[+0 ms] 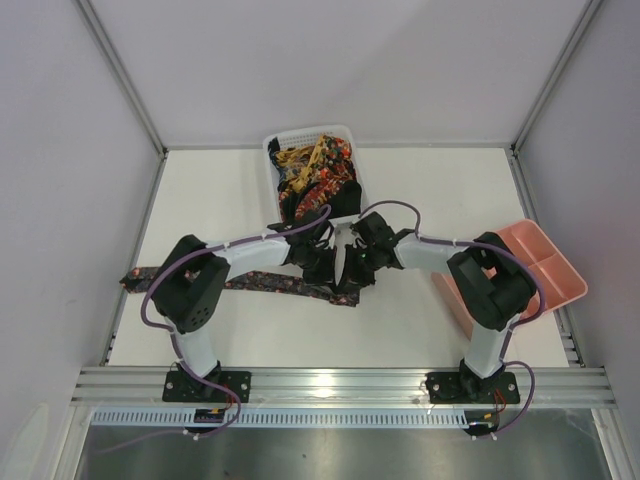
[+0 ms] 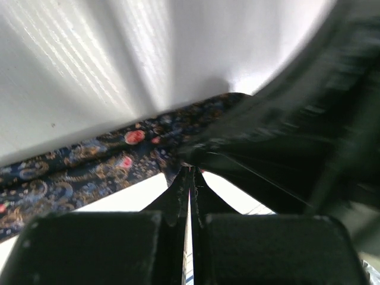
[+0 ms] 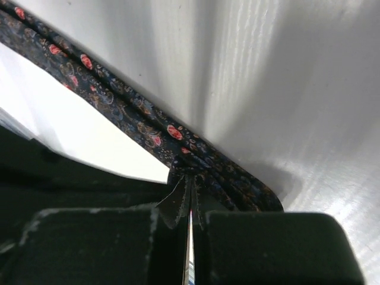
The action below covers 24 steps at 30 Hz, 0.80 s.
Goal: Roll the ties
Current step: Roll the tie
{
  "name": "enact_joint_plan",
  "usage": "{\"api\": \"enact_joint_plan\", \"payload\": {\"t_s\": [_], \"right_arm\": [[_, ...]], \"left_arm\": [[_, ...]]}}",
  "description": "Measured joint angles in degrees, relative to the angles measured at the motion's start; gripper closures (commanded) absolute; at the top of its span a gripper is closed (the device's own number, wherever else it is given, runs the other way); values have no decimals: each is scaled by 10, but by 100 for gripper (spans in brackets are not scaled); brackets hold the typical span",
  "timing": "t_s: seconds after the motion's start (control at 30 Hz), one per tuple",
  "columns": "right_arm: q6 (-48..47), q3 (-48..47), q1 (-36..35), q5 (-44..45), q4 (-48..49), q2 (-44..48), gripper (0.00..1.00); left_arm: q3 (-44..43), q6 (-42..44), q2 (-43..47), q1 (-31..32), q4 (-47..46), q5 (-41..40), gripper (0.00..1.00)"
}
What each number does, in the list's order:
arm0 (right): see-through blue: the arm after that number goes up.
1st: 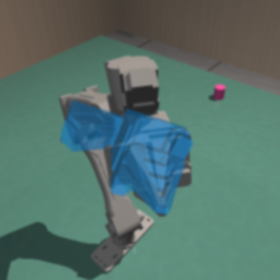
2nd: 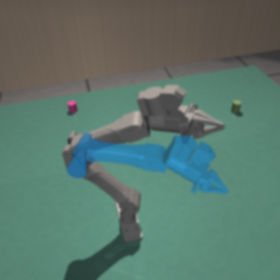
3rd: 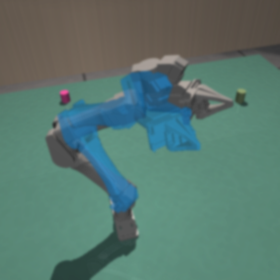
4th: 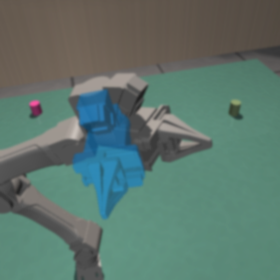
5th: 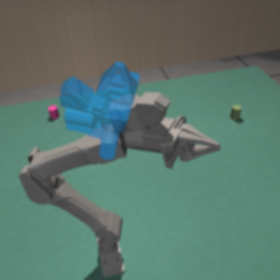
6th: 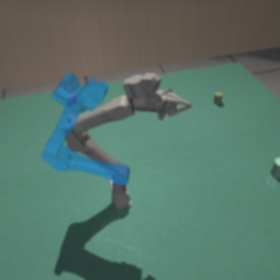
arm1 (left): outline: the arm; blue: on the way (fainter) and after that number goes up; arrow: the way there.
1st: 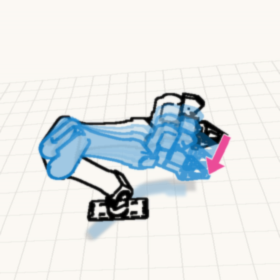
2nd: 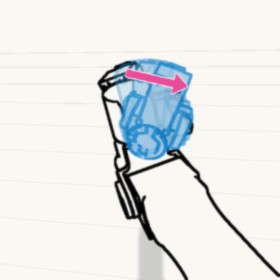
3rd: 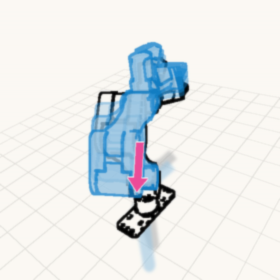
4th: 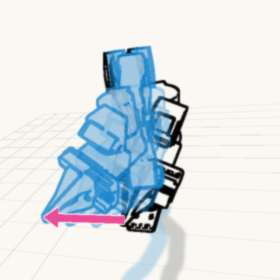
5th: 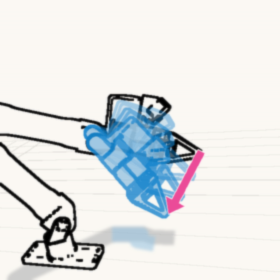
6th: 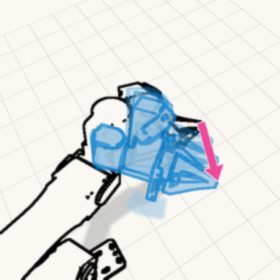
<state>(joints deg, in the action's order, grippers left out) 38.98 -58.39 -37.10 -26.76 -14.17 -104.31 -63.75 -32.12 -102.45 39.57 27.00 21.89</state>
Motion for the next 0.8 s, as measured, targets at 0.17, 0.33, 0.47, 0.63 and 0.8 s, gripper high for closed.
{"api": "enact_joint_plan", "payload": {"t_s": [0.17,0.33,0.47,0.63,0.8], "right_arm": [[-16,-23,9,22,-42,10,88],[-45,-29,28,31,-80,55,58],[-112,-36,37,46,-110,89,35],[-219,25,10,90,-65,180,4],[-341,126,-49,124,12,294,0]], "left_arm": [[0,1,-25,0,-3,-1,99],[0,2,-30,0,-17,-3,100],[0,3,-30,-1,-17,-3,100],[-1,11,-31,-6,-15,-1,100],[-2,21,-33,-8,-16,6,100]]}}
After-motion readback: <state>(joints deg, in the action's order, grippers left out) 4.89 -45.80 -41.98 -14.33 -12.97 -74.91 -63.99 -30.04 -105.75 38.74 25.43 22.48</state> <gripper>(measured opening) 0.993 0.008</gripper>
